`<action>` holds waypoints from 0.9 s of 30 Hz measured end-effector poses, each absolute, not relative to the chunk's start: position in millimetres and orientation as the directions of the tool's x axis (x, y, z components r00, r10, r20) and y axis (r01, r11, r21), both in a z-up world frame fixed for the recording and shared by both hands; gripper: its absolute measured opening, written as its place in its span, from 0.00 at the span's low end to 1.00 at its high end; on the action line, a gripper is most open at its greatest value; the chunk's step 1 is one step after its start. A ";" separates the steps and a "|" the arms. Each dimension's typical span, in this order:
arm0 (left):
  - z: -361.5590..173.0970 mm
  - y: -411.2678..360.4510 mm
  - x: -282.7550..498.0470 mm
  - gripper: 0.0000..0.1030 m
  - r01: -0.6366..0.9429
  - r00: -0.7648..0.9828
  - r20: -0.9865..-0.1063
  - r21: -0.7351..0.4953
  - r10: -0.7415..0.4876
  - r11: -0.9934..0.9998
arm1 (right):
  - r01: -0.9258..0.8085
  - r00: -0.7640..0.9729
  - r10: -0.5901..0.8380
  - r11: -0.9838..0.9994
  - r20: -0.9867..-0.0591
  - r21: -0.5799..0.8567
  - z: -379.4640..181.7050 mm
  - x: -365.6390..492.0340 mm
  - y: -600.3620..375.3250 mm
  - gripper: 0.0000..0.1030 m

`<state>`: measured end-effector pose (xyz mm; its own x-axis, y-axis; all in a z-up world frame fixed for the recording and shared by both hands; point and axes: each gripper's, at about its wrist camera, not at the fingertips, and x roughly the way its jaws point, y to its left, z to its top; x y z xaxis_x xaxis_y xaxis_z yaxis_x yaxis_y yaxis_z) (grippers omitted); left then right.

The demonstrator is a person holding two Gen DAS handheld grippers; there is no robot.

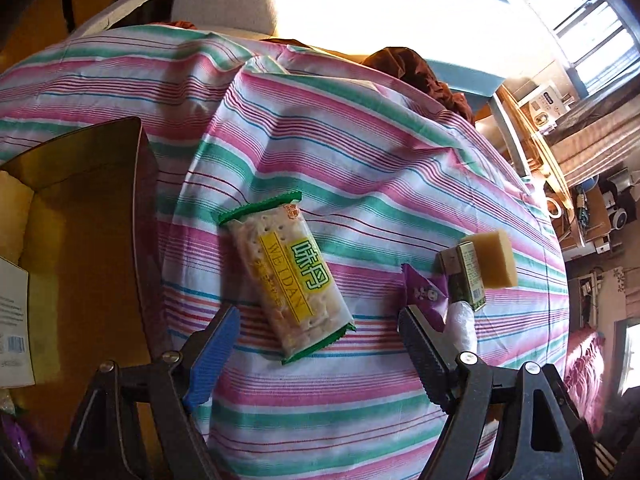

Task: Organize objects
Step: 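Reach back and grasp the green-edged WEIDAN cracker packet with the left tool, then lift the WEIDAN packet with the left tool while the right tool grasps a yellow sponge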

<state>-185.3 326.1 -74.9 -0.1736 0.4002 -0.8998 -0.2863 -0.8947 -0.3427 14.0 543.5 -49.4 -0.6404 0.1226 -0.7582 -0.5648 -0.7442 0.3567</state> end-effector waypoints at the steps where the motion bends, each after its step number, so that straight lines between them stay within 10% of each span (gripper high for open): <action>1: -79.1 328.7 -189.4 0.80 -0.272 -0.171 -0.904 -0.339 0.392 -0.901 | -0.559 -0.643 0.119 -0.748 -0.757 0.357 -48.8 13.0 542.3 0.71; 16: -98.4 367.0 -196.1 0.81 -0.342 -0.248 -0.944 -0.125 0.218 -0.931 | -0.539 -0.675 0.084 -0.735 -0.733 0.412 -44.5 16.7 547.9 0.71; 21: -109.4 360.6 -194.7 0.49 -0.330 -0.268 -0.948 -0.078 0.173 -0.941 | -0.541 -0.672 0.085 -0.734 -0.736 0.410 -44.9 16.6 548.1 0.71; 27: -85.4 364.5 -163.7 0.48 -0.470 -0.373 -0.896 -0.041 0.240 -0.882 | -0.578 -0.660 0.094 -0.696 -0.745 0.425 -50.7 21.8 560.0 0.71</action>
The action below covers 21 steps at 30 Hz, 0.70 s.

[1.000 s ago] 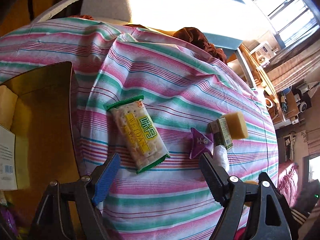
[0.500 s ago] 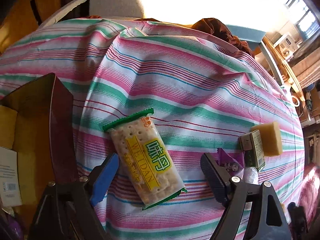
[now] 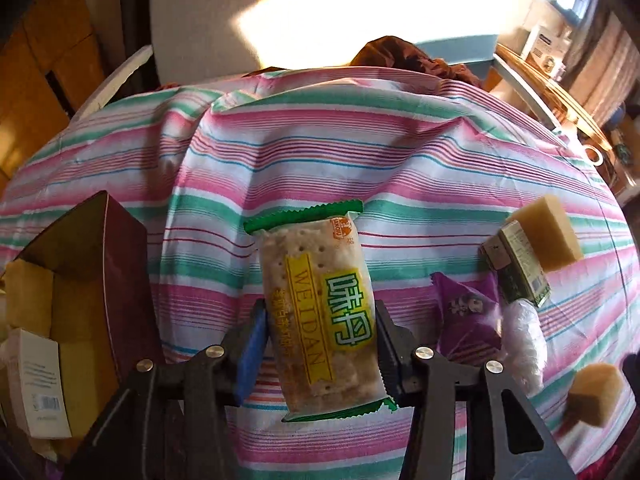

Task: Organize objects
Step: 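Lift the WEIDAN packet with the left tool while the right tool grasps a yellow sponge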

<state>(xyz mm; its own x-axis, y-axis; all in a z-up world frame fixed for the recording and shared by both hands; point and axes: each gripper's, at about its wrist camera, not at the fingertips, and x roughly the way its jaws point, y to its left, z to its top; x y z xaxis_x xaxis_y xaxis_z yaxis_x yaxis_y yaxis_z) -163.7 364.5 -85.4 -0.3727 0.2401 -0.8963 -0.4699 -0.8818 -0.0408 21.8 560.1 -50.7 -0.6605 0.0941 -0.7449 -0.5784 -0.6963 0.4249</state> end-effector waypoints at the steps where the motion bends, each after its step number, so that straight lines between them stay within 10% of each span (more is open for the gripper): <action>1: -83.4 364.2 -155.1 0.48 -0.495 -0.376 -0.891 -0.038 0.253 -0.868 | -0.586 -0.661 0.096 -0.686 -0.744 0.432 -51.5 23.7 563.2 0.71; 21: -121.0 341.8 -17.5 0.49 -0.743 -0.420 -0.800 0.032 0.428 -0.669 | -0.570 -0.820 0.180 -0.333 -0.543 0.751 -54.4 101.2 627.5 0.67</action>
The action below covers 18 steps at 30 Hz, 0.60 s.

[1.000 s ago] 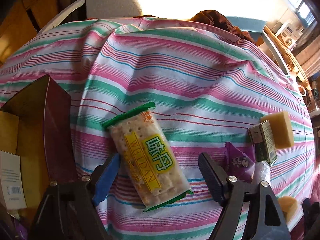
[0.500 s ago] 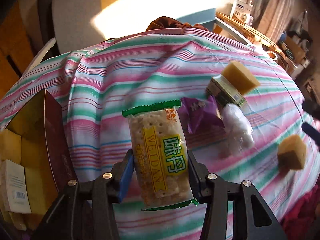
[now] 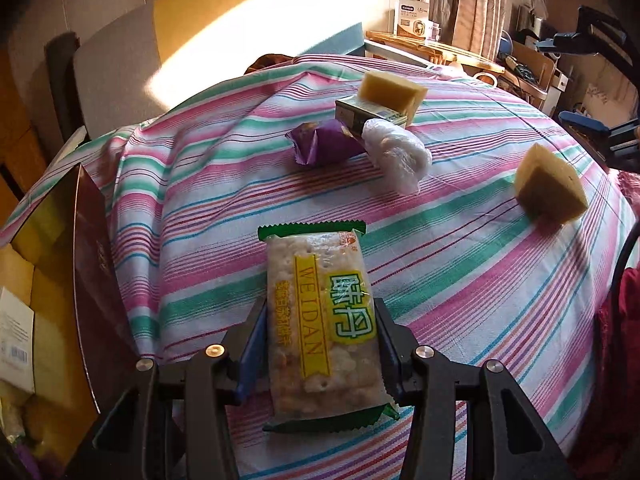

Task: Organize objects
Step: 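Lift the WEIDAN packet with the left tool while the right tool grasps a yellow sponge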

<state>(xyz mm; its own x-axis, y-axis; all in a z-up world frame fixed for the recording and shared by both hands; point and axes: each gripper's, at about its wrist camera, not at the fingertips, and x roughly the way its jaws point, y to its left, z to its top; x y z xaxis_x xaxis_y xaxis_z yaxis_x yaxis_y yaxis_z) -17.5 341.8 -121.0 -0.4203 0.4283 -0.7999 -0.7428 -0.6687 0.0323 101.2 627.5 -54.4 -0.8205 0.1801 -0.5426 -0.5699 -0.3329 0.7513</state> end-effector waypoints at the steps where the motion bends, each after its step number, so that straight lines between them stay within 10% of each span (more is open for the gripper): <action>1: -122.2 341.7 -16.4 0.49 -0.746 -0.430 -0.792 0.041 0.433 -0.664 | -0.563 -0.826 0.182 -0.308 -0.533 0.767 -56.9 105.3 630.6 0.63; 14: -127.5 334.4 -9.9 0.49 -0.756 -0.473 -0.736 0.056 0.485 -0.652 | -0.820 -0.571 0.309 -0.271 -0.761 0.505 -66.4 107.3 631.7 0.54; 18: -128.1 334.4 -9.7 0.49 -0.756 -0.472 -0.733 0.050 0.490 -0.653 | -0.858 -0.514 0.370 -0.237 -0.774 0.456 -66.6 118.2 636.0 0.77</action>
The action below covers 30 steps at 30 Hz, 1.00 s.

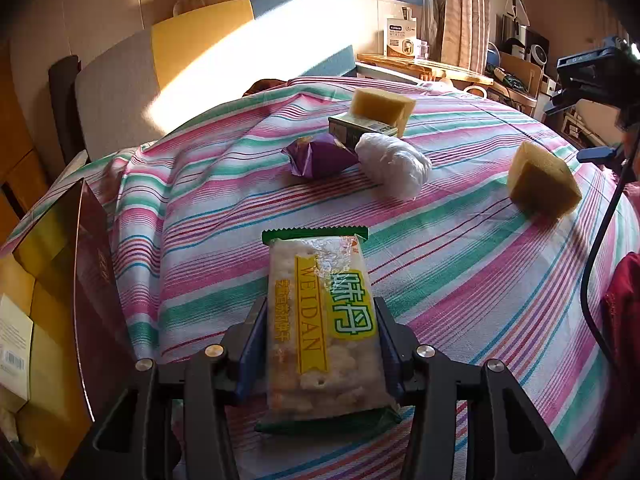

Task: Organize objects
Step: 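Lift the WEIDAN packet with the left tool while the right tool grasps a yellow sponge, then place the WEIDAN packet in the tray with the left tool while the right tool carries the sponge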

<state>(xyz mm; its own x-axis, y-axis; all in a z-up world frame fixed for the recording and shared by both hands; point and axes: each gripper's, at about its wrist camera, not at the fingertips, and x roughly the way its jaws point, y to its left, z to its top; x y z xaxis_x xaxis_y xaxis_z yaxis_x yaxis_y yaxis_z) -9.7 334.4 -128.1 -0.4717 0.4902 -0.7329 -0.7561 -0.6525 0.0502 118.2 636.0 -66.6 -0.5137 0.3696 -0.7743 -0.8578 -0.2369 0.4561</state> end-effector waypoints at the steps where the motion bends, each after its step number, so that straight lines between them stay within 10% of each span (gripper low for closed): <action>1: -128.5 334.3 -9.5 0.49 -0.756 -0.472 -0.732 0.050 0.491 -0.653 | -0.848 -0.530 0.367 -0.242 -0.765 0.472 -66.5 119.1 636.6 0.85; 18: -128.4 333.7 -9.3 0.49 -0.756 -0.468 -0.731 0.039 0.497 -0.654 | -0.852 -0.325 0.211 -0.487 -0.922 0.189 -104.6 58.4 608.2 0.87; 19: -128.4 333.9 -8.9 0.49 -0.756 -0.468 -0.731 0.040 0.497 -0.654 | -0.850 -0.309 0.194 -0.496 -0.931 0.178 -108.9 55.5 607.1 0.75; 30: -128.0 333.9 -8.5 0.49 -0.754 -0.473 -0.730 0.045 0.494 -0.655 | -0.758 -0.411 0.209 -0.619 -0.887 0.205 -94.1 35.5 586.7 0.71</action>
<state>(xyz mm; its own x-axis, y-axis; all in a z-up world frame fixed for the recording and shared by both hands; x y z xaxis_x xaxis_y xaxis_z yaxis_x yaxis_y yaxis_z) -8.5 333.9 -128.0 -0.4727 0.4939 -0.7298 -0.7541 -0.6552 0.0450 35.5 586.7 -94.1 -0.4111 0.2093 -0.8872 -0.7581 -0.6190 0.2052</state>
